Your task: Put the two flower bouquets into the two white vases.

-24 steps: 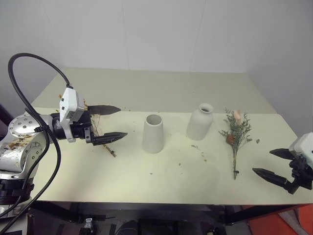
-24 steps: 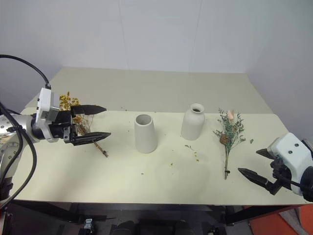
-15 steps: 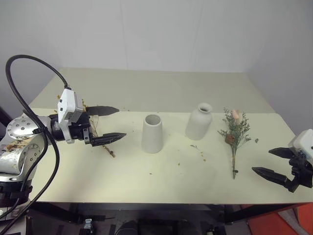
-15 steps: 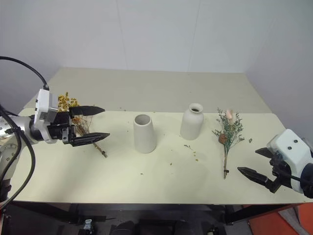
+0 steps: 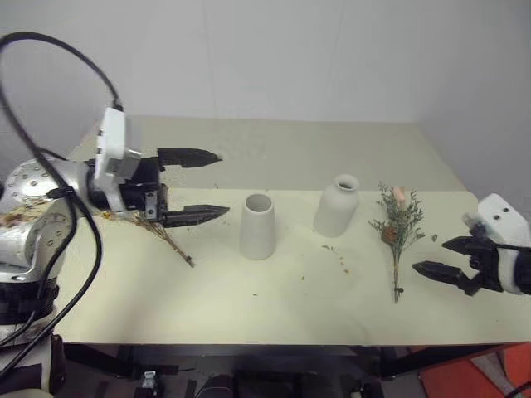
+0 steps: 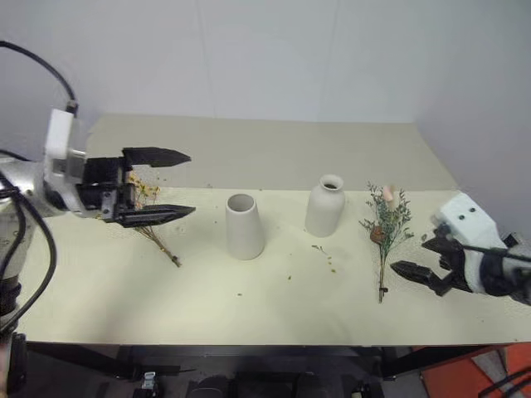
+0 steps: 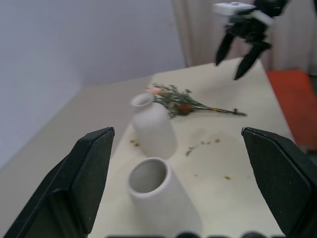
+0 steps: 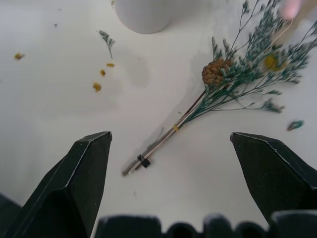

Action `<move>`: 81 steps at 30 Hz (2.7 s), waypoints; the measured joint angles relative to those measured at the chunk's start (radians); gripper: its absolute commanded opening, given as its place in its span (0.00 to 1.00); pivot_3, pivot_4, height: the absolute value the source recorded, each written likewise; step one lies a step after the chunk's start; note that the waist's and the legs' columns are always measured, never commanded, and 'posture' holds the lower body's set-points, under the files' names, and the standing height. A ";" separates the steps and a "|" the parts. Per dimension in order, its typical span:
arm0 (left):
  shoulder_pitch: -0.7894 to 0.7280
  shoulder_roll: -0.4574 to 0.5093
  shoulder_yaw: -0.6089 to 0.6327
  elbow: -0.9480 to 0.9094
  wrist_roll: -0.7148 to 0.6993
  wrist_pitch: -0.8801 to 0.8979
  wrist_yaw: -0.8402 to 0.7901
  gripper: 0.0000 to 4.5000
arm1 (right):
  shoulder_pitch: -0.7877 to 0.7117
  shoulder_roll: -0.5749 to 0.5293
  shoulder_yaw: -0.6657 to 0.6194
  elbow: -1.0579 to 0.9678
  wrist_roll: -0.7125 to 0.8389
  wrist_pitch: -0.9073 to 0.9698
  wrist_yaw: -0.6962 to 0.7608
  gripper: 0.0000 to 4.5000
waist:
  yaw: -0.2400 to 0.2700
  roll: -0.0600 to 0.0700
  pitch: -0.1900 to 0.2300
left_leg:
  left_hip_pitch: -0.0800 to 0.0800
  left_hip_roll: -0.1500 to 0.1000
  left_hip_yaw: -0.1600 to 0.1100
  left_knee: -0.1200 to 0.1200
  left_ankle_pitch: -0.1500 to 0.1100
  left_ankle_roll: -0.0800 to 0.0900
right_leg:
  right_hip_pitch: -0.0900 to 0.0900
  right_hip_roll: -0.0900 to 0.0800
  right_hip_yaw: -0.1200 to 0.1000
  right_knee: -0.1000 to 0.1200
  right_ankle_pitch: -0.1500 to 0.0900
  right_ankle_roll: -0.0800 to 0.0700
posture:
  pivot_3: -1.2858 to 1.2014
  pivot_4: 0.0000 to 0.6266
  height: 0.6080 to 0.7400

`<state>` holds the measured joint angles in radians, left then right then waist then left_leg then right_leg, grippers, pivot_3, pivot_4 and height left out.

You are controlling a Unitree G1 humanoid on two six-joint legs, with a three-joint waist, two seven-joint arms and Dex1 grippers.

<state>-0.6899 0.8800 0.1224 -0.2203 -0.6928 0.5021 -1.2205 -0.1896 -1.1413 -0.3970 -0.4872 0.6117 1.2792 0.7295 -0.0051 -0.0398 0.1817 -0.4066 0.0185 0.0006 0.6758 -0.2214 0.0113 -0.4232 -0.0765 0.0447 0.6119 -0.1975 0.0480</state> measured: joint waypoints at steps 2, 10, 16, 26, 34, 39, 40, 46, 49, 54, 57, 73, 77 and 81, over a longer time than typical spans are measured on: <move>-0.041 -0.030 -0.043 0.014 0.010 -0.001 -0.009 1.00 | -0.129 0.039 0.085 0.064 -0.003 0.078 -0.054 1.00 | -0.005 0.000 0.000 | -0.001 0.000 0.000 0.001 0.000 0.000 | 0.000 0.000 0.000 0.000 0.000 0.000 | 0.52 0.24 1.00; -0.183 -0.182 -0.243 0.073 0.133 -0.023 -0.018 1.00 | -0.552 0.289 0.249 0.476 -0.159 0.323 -0.312 1.00 | -0.008 0.000 0.000 | -0.004 -0.002 -0.001 -0.003 0.000 0.000 | -0.004 0.000 0.000 0.000 0.007 -0.001 | 0.52 0.24 1.00; -0.210 -0.269 -0.333 0.139 0.214 -0.049 -0.036 1.00 | -0.580 0.383 0.244 0.611 -0.219 0.327 -0.416 1.00 | -0.008 0.001 0.000 | -0.009 -0.003 -0.001 -0.001 0.000 0.001 | -0.006 -0.001 0.000 -0.001 0.007 0.000 | 0.52 0.24 1.00; -0.260 -0.338 -0.387 0.196 0.301 -0.085 -0.067 1.00 | -0.579 0.418 0.225 0.631 -0.215 0.327 -0.451 1.00 | -0.016 0.001 0.000 | -0.007 -0.002 -0.002 0.001 0.000 0.001 | -0.006 0.000 0.001 0.001 0.008 0.000 | 0.52 0.24 1.00; -0.260 -0.337 -0.388 0.196 0.309 -0.085 -0.083 1.00 | -0.572 0.429 0.228 0.683 -0.215 0.327 -0.446 1.00 | -0.015 0.001 0.000 | -0.007 -0.002 -0.002 0.001 0.000 0.001 | -0.006 0.000 0.001 0.001 0.008 0.000 | 0.52 0.24 1.00; -0.260 -0.329 -0.388 0.192 0.317 -0.084 -0.086 1.00 | -0.573 0.429 0.234 0.716 -0.208 0.327 -0.423 0.73 | -0.016 0.001 0.000 | -0.007 -0.002 -0.002 0.001 0.000 0.001 | -0.006 0.000 0.001 0.001 0.008 0.000 | 0.52 0.24 1.00; -0.259 -0.326 -0.388 0.190 0.317 -0.083 -0.086 1.00 | -0.573 0.429 0.233 0.719 -0.208 0.327 -0.420 0.65 | -0.016 0.001 0.000 | -0.007 -0.002 -0.002 0.001 0.000 0.001 | -0.006 0.000 0.001 0.001 0.008 0.000 | 0.52 0.24 1.00; -0.259 -0.314 -0.387 0.189 0.318 -0.082 -0.085 1.00 | -0.574 0.429 0.233 0.735 -0.210 0.327 -0.406 0.19 | -0.016 0.001 0.000 | -0.006 -0.002 -0.002 0.001 0.000 0.001 | -0.005 0.000 0.001 0.001 0.008 0.001 | 0.52 0.24 1.00; -0.259 -0.308 -0.383 0.189 0.325 -0.083 -0.084 1.00 | -0.574 0.430 0.233 0.741 -0.214 0.327 -0.404 0.01 | -0.017 0.001 0.000 | -0.006 -0.002 -0.002 0.001 0.000 0.001 | -0.005 0.000 0.001 0.001 0.008 0.001 | 0.52 0.24 1.00; -0.259 -0.302 -0.381 0.190 0.337 -0.083 -0.083 1.00 | -0.574 0.433 0.229 0.740 -0.215 0.327 -0.402 0.01 | -0.016 0.001 0.000 | -0.006 -0.002 -0.002 0.001 0.000 0.001 | -0.004 0.000 0.001 0.001 0.008 0.001 | 0.52 0.24 1.00; -0.259 -0.302 -0.380 0.190 0.337 -0.083 -0.080 1.00 | -0.573 0.448 0.209 0.730 -0.217 0.327 -0.407 0.01 | -0.017 0.001 0.000 | -0.006 -0.002 -0.002 0.001 0.000 0.001 | -0.004 0.000 0.001 0.001 0.008 0.001 | 0.52 0.24 1.00; -0.259 -0.254 -0.331 0.185 0.334 -0.015 -0.063 1.00 | -0.493 0.622 0.002 0.165 -0.317 0.100 -0.587 0.01 | -0.017 0.003 0.001 | -0.007 -0.002 -0.003 0.001 0.000 0.001 | -0.006 0.000 0.001 0.003 0.006 0.003 | 0.52 0.24 1.00; -0.265 -0.250 -0.320 0.191 0.337 0.000 -0.055 1.00 | -0.479 0.713 -0.009 0.118 -0.341 -0.137 -0.624 0.01 | -0.015 0.004 0.001 | -0.007 -0.002 -0.003 0.001 0.000 0.001 | -0.006 0.000 0.001 0.003 0.006 0.004 | 0.52 0.24 1.00; -0.284 -0.252 -0.320 0.191 0.336 0.003 -0.049 1.00 | -0.552 0.755 -0.008 0.122 -0.340 -0.256 -0.650 0.01 | -0.016 0.005 0.002 | -0.006 -0.002 -0.003 0.001 0.000 0.001 | -0.006 0.000 0.001 0.003 0.008 0.001 | 0.52 0.24 1.00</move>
<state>-0.9736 0.6276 -0.1975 -0.0288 -0.3564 0.5055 -1.2695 -0.7417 -0.3867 -0.4046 -0.3656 0.2715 1.0227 0.0792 -0.0213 -0.0352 0.1836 -0.4131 0.0166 -0.0020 0.6764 -0.2216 0.0125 -0.4293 -0.0762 0.0452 0.6149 -0.1895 0.0489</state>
